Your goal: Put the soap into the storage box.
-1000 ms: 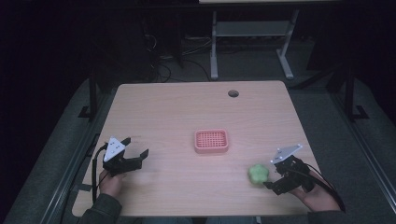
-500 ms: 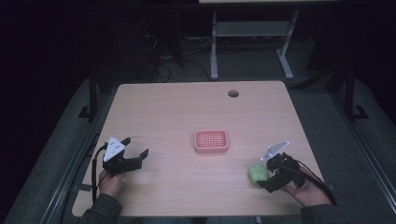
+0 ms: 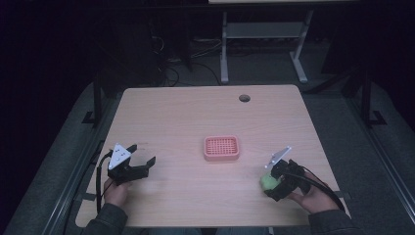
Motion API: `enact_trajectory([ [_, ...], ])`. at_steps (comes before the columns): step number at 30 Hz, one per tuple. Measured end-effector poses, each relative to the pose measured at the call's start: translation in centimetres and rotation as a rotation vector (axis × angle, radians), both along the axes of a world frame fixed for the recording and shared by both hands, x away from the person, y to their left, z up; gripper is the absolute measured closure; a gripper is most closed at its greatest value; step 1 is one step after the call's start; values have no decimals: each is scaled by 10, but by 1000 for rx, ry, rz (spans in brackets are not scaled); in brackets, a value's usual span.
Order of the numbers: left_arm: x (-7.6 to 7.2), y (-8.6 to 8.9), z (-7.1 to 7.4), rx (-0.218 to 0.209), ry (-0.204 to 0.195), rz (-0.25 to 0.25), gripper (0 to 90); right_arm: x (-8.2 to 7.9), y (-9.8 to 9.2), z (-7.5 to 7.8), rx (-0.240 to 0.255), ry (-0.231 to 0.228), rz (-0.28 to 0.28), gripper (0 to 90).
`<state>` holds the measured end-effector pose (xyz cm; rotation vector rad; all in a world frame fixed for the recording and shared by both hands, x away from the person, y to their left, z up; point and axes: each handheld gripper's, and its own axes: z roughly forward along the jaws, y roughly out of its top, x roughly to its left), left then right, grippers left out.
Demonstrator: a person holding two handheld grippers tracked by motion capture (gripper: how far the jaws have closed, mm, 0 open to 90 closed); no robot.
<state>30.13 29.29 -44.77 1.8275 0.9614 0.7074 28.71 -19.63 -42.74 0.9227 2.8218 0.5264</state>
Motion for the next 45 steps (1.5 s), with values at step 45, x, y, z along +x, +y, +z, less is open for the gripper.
enact_trajectory([
  [45, 0, 1, 1, -2, -4, 4, 142, 13, 16, -17, -93, 44, 1, 248],
])
